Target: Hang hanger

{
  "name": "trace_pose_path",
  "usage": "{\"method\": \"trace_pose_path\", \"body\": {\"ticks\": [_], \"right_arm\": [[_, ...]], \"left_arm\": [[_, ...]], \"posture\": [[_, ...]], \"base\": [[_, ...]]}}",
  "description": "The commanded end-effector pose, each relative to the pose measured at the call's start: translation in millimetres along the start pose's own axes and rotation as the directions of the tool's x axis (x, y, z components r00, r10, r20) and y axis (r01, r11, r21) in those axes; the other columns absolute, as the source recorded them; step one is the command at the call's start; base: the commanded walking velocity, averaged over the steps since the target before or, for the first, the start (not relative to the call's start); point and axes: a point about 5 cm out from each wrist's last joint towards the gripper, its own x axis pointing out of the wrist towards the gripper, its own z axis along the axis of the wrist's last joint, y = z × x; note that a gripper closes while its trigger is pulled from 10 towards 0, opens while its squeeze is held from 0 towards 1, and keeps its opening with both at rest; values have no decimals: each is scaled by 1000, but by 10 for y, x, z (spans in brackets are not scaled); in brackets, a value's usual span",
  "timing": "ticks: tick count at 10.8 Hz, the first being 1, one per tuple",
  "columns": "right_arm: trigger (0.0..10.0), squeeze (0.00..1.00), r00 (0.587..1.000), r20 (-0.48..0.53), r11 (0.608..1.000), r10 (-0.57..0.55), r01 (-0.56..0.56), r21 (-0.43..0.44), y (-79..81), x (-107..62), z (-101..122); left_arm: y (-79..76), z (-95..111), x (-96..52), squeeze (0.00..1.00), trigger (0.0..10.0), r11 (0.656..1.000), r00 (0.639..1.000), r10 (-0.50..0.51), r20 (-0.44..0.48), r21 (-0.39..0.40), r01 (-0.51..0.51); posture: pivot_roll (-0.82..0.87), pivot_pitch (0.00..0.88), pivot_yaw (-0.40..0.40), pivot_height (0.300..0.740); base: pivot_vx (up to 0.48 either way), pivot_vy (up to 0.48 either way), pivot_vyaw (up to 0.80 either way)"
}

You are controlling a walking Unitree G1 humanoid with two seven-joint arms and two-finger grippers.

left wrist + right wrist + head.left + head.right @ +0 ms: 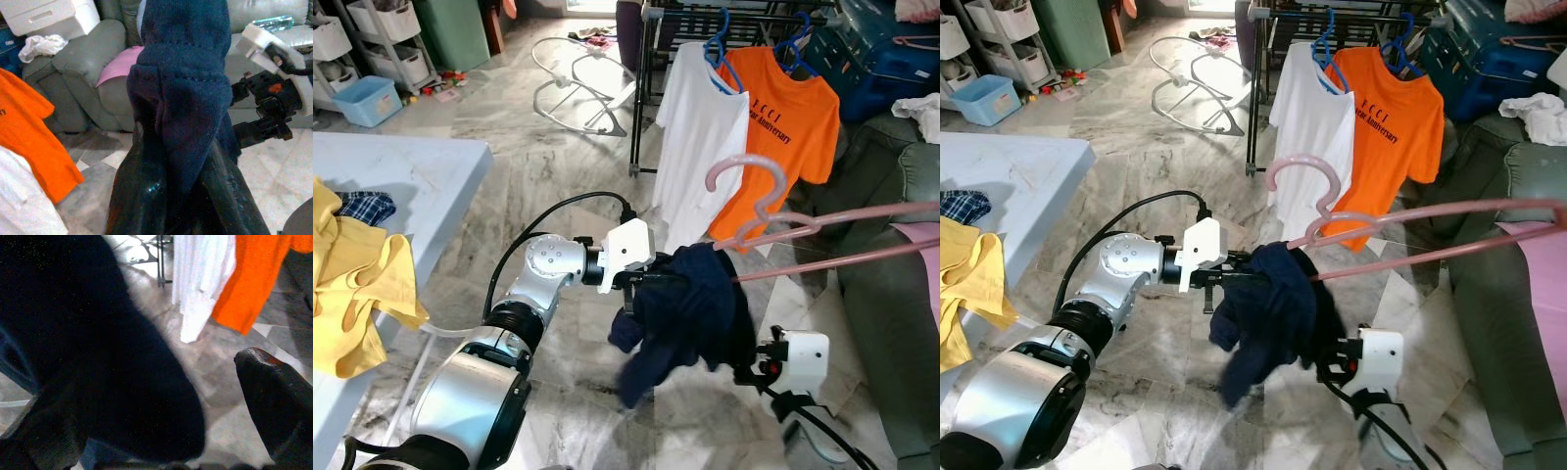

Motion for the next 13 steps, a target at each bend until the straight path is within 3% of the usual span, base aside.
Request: {"method": "trace_pose_path", "body": {"ticks": [1, 3, 4, 5, 6, 8, 10, 11, 13], "right_arm": [[10000, 0, 1000, -8, 1000, -17, 17, -12, -54, -13, -23], [10000, 0, 995, -58, 997, -82, 82, -4, -187, -24, -106], [10000, 0, 983, -138, 991, -120, 126, 40, -259, -48, -246], [7961, 0, 975, -171, 985, -139, 154, 75, -302, -71, -334], [0, 0, 965, -191, 973, -179, 202, 111, -369, -108, -389], [0, 0, 939, -219, 944, -264, 299, 144, -536, -211, -453], [0, 0, 889, -219, 884, -402, 439, 160, -814, -408, -471], [0, 0, 853, -193, 837, -486, 517, 177, -961, -502, -423], [0, 0, 720, -82, 702, -689, 691, 173, -1443, -819, -161]], "left_arm": [[55, 113, 3, 0, 0, 999, 999, 2, 51, 31, -4], [92, 195, -4, 0, 0, 1000, 995, -10, 104, 25, 8], [112, 238, 1, 0, 0, 1000, 992, -9, 127, 23, 6], [138, 287, 10, 0, 0, 1000, 988, -1, 157, 17, -2], [159, 316, 4, 0, 0, 1000, 985, 5, 170, 14, -8], [176, 308, -30, 0, 0, 1000, 986, 20, 166, 4, -21], [169, 257, -47, 0, 0, 999, 989, 38, 144, -6, -38], [149, 217, -46, 0, 0, 999, 990, 46, 131, -14, -44], [70, 107, -34, 0, 0, 998, 994, 40, 101, -43, -36]], "posture": [[-76, 78, -16, 740], [-73, 82, -19, 740], [-72, 82, -24, 740], [-69, 83, -26, 740], [-67, 82, -27, 740], [-72, 80, -27, 740], [-80, 78, -28, 740], [-80, 79, -27, 740], [-90, 77, -24, 740]], "base": [[0, 0, 0], [0, 0, 0], [0, 0, 0], [0, 0, 0], [0, 0, 0], [0, 0, 0], [0, 0, 0], [0, 0, 0], [0, 0, 0]]}}
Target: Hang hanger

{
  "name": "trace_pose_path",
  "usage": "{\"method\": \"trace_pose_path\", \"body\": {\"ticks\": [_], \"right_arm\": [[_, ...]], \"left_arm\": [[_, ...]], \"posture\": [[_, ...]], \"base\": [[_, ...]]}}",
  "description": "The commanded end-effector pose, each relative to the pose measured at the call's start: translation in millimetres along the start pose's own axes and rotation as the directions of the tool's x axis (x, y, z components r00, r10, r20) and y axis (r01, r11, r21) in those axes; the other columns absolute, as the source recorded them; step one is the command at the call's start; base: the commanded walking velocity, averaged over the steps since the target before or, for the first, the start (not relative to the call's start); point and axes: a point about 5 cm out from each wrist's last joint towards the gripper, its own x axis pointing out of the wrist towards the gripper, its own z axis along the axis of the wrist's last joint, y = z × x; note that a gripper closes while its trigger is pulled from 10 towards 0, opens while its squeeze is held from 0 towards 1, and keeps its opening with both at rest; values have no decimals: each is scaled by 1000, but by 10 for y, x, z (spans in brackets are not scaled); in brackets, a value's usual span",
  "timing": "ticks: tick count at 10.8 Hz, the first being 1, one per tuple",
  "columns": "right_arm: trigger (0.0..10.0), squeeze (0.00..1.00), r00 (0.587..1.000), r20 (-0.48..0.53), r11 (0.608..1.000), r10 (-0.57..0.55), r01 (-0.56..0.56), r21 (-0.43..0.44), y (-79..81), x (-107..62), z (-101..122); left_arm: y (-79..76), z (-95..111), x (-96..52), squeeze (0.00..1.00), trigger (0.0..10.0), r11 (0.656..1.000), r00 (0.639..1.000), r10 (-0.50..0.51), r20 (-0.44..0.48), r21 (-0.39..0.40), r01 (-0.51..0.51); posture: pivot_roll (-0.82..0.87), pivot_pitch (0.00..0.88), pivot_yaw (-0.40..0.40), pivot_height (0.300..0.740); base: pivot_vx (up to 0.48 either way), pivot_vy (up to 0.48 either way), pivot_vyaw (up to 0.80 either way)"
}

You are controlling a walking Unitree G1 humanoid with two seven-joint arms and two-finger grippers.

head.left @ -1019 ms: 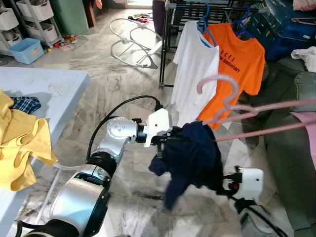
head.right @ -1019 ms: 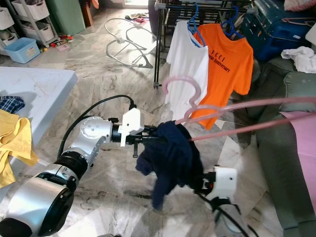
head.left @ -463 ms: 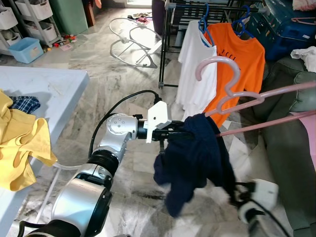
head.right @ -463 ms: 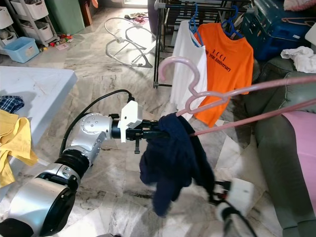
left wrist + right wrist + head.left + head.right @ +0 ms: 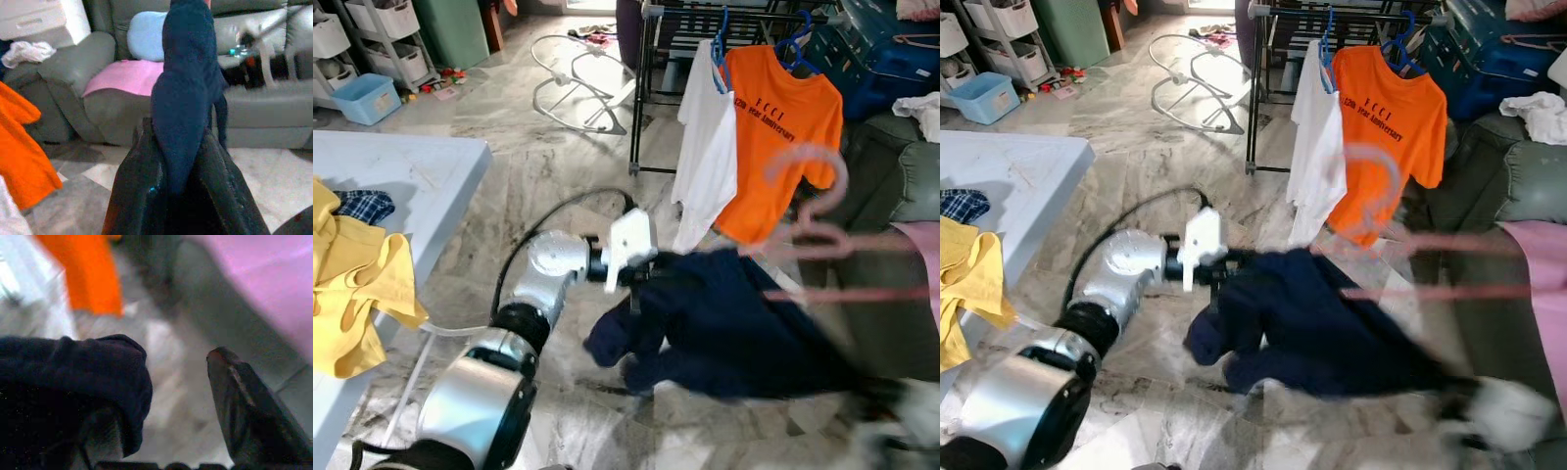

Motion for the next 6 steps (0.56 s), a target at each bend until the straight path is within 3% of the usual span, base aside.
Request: {"method": "trace_pose_path", "body": {"ticks": [1, 6], "right_arm": [[0, 0, 987, -6, 987, -160, 160, 11, -352, -65, 24], [0, 0, 959, 160, 971, -232, 238, -21, -478, -74, 378]], "left_arm": [[110, 102, -98, 0, 0, 996, 997, 74, 38, 42, -76], [100, 12, -149, 0, 0, 993, 994, 112, 7, 18, -113]], "posture": [[-93, 75, -22, 740], [-91, 78, -18, 740]], "base": [[0, 0, 0], [0, 0, 0]]}}
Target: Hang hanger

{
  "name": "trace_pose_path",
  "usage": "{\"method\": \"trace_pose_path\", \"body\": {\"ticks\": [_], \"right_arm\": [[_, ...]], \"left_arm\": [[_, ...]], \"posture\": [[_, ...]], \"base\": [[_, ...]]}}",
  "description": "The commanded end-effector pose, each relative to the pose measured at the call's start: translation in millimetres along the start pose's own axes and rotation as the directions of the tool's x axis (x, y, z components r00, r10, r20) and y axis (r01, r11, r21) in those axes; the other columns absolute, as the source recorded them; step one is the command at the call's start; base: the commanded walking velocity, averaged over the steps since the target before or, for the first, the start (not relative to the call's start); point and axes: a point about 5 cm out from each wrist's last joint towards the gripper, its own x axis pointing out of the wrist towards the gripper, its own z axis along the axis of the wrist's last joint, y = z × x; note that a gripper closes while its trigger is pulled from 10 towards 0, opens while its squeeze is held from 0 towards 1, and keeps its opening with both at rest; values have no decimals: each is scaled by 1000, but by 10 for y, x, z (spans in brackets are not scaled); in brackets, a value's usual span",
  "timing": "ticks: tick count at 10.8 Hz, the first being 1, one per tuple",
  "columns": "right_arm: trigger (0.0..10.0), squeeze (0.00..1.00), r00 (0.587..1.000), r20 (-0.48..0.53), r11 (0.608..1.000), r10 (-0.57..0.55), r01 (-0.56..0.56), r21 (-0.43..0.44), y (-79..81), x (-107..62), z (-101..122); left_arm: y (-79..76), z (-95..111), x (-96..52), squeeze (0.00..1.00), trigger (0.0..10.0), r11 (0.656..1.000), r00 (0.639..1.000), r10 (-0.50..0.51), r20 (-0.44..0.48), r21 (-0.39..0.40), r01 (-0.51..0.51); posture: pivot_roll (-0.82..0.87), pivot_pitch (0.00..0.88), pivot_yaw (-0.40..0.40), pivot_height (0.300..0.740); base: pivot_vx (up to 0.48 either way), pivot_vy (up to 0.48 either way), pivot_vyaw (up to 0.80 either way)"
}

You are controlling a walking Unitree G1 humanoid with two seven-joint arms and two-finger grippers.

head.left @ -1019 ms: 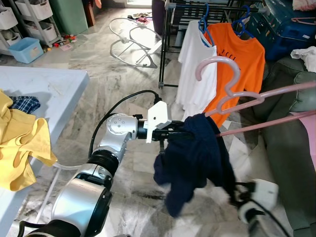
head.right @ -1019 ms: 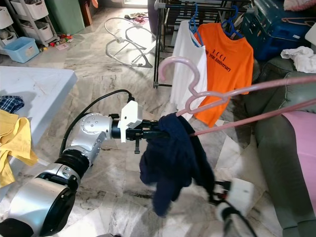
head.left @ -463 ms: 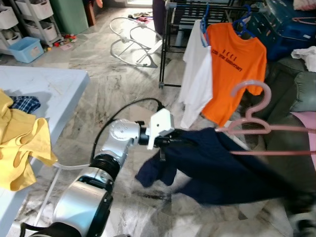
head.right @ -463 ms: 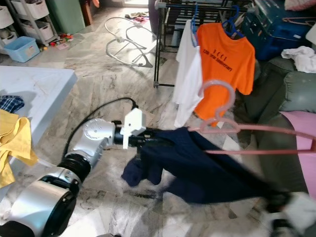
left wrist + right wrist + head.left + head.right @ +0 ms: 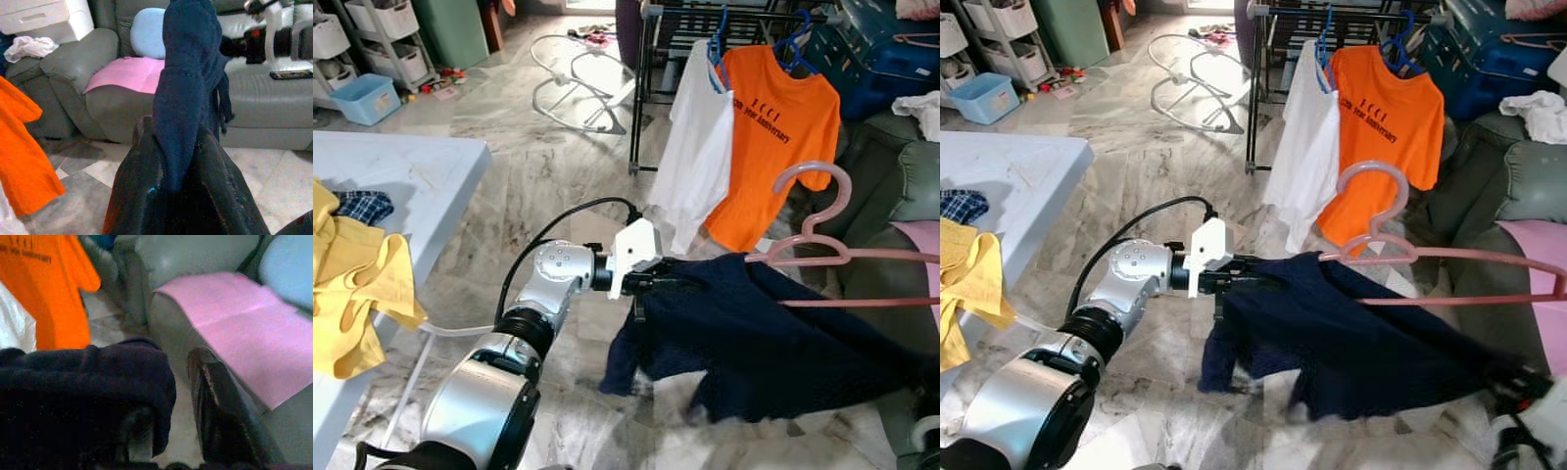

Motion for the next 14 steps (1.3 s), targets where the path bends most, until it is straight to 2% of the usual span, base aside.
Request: {"method": "trace_pose_path", "body": {"ticks": [1, 4, 5, 7, 10, 13, 14], "right_arm": [[0, 0, 981, 39, 982, -189, 190, -14, -436, -26, 145], [0, 0, 968, 149, 978, -203, 209, -27, -481, 49, 510], [0, 0, 962, 196, 979, -190, 202, -41, -441, 69, 678], [0, 0, 955, 236, 980, -178, 193, -40, -383, 98, 854], [0, 0, 946, 297, 987, -129, 150, -51, -220, 206, 1161], [0, 0, 944, 316, 990, -99, 124, -62, -121, 246, 1282], [0, 0, 943, 324, 992, -73, 102, -76, -41, 241, 1325]], "left_arm": [[111, 11, -215, 0, 0, 996, 996, 94, 3, 13, -94], [45, -159, -309, 0, 0, 993, 991, 117, -65, -12, -118], [3, -237, -344, 0, 0, 991, 988, 130, -85, -29, -133], [-45, -322, -380, 0, 0, 988, 984, 141, -109, -51, -147], [-164, -459, -416, 0, 0, 992, 980, 105, -171, -48, -114], [-231, -550, -453, 0, 0, 993, 971, 96, -217, -48, -109], [-272, -624, -499, 0, 0, 992, 959, 99, -265, -52, -117]], "posture": [[-90, 79, -18, 740], [-90, 83, -15, 740], [-92, 84, -13, 740], [-97, 85, -13, 740], [-104, 85, -6, 740], [-105, 89, -7, 740], [-109, 92, -7, 740]], "base": [[0, 0, 0], [0, 0, 0], [0, 0, 0], [0, 0, 0], [0, 0, 0], [0, 0, 0], [0, 0, 0]]}}
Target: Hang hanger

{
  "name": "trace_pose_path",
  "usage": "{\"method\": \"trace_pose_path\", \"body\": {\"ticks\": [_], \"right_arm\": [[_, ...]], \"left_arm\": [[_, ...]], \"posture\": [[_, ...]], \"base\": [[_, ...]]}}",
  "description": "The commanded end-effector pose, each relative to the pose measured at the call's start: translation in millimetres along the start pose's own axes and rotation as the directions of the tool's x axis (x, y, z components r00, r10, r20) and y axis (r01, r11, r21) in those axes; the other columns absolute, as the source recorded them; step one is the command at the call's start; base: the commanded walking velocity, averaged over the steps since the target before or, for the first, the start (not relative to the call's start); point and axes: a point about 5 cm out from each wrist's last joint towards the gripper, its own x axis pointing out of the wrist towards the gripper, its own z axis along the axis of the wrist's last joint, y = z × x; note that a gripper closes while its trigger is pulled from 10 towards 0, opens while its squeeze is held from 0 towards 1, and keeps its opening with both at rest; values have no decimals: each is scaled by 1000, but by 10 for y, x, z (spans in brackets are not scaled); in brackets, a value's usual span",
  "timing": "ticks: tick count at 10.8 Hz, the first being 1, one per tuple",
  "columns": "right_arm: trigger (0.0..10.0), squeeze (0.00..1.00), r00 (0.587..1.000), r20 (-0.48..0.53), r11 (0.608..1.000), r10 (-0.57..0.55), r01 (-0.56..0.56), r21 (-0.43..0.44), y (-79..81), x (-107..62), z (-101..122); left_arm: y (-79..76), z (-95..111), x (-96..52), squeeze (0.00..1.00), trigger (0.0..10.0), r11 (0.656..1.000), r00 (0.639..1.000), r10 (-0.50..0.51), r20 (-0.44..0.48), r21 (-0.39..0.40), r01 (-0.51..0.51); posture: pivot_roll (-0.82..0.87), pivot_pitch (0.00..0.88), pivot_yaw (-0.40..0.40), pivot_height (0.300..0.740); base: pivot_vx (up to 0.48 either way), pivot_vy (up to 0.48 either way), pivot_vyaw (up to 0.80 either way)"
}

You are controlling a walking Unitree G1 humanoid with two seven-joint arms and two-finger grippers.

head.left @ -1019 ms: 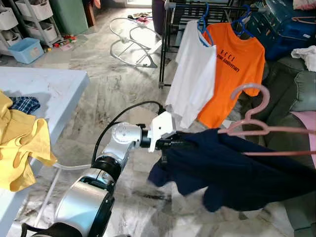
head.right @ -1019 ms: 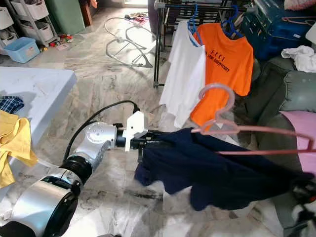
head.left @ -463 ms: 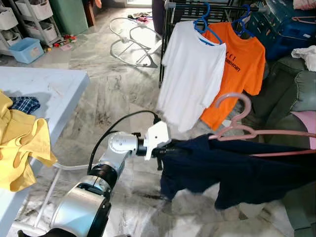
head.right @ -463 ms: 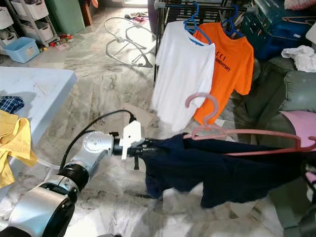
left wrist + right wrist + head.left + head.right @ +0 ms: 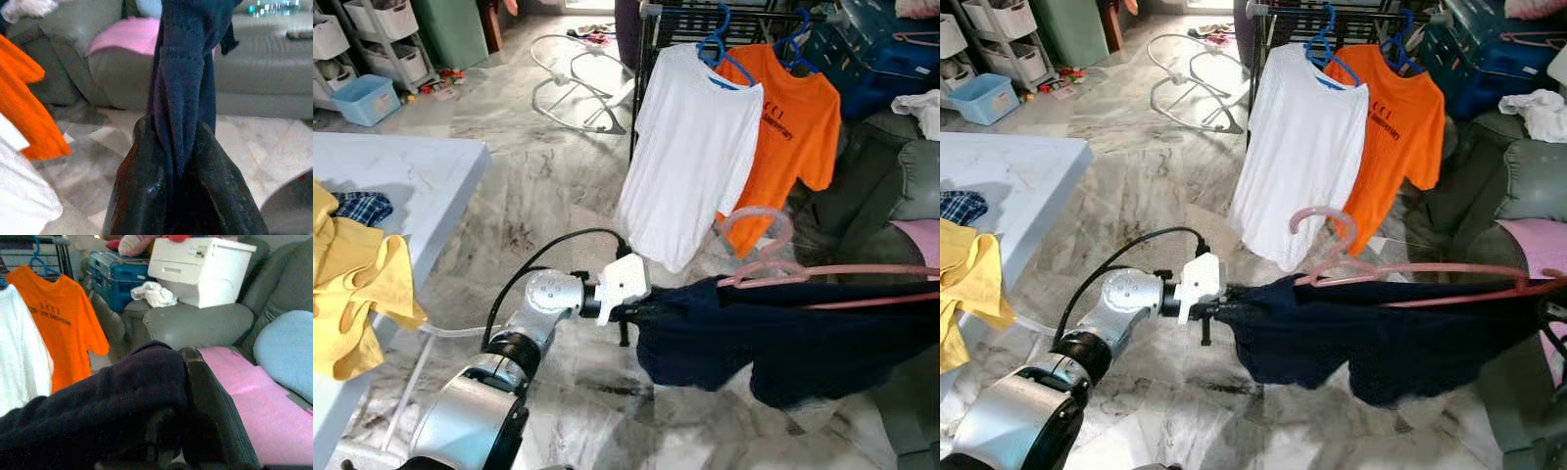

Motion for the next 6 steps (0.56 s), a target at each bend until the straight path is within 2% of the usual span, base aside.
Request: {"method": "trace_pose_path", "body": {"ticks": [1, 2, 3, 4, 5, 6], "right_arm": [[0, 0, 983, 111, 989, -144, 147, -22, -246, 32, 288], [0, 0, 991, 116, 988, -72, 86, -129, -110, 16, 318], [0, 0, 993, 114, 979, -38, 60, -197, -31, -11, 306], [0, 0, 993, 112, 978, -25, 48, -202, 6, -26, 302], [0, 0, 994, 107, 976, 5, 19, -219, 124, -33, 299], [0, 0, 993, 110, 972, 37, -10, -233, 253, -16, 317]], "left_arm": [[-25, -283, -321, 0, 0, 996, 990, 52, -131, -70, -62], [-52, -365, -337, 0, 0, 992, 979, 79, -188, -83, -96], [-54, -425, -352, 0, 0, 986, 964, 118, -237, -90, -143], [-55, -451, -366, 0, 0, 984, 956, 136, -261, -80, -162], [-60, -507, -381, 0, 0, 980, 932, 167, -321, -51, -193], [-63, -503, -353, 0, 0, 980, 931, 173, -323, -42, -196]], "posture": [[-111, 94, -7, 740], [-116, 95, -5, 740], [-119, 94, -3, 740], [-121, 94, -2, 740], [-131, 94, 2, 740], [-133, 94, 3, 740]], "base": [[0, 0, 0], [0, 0, 0], [0, 0, 0], [0, 0, 0], [0, 0, 0], [0, 0, 0]]}}
